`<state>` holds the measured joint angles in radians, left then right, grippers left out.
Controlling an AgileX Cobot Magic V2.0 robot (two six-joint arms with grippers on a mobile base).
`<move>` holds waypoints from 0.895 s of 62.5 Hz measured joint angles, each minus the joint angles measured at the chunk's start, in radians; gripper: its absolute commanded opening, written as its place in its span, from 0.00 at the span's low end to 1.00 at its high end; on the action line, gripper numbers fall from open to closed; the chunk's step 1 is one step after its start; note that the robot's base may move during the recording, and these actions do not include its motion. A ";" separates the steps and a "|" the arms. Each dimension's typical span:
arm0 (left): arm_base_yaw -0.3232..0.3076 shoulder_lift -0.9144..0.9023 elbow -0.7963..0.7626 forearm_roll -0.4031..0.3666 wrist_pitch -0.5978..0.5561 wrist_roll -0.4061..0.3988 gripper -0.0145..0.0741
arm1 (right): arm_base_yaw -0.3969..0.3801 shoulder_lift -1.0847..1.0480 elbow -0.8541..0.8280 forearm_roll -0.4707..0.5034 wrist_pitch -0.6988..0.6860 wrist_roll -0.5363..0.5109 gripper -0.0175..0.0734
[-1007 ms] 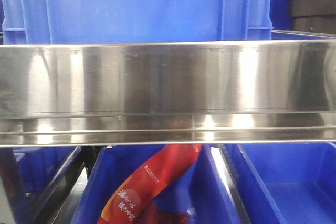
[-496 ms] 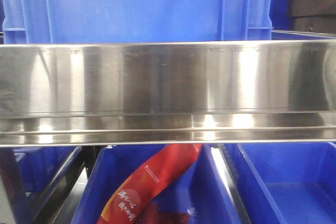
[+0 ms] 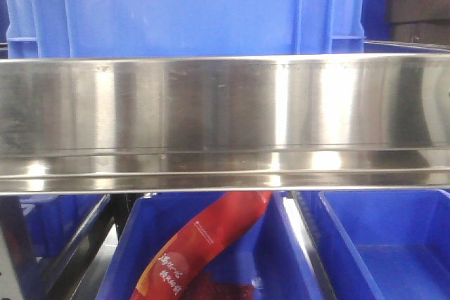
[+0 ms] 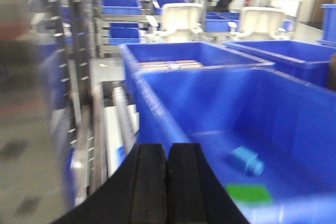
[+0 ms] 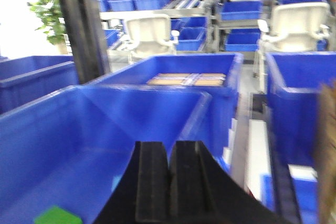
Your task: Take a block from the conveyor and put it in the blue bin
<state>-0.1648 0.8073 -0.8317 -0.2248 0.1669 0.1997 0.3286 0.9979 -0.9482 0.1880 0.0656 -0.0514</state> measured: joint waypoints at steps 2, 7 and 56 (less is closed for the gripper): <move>0.009 -0.035 0.033 -0.002 0.000 0.000 0.04 | 0.000 -0.024 0.029 0.002 0.000 0.000 0.01; 0.023 -0.107 0.100 -0.002 0.002 0.000 0.04 | -0.002 -0.075 0.095 0.002 0.000 0.000 0.01; 0.031 -0.271 0.217 -0.002 -0.013 0.000 0.04 | -0.004 -0.521 0.338 0.004 0.002 0.000 0.01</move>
<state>-0.1335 0.5363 -0.6145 -0.2269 0.1535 0.1997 0.3248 0.4769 -0.6103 0.1922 0.0679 -0.0514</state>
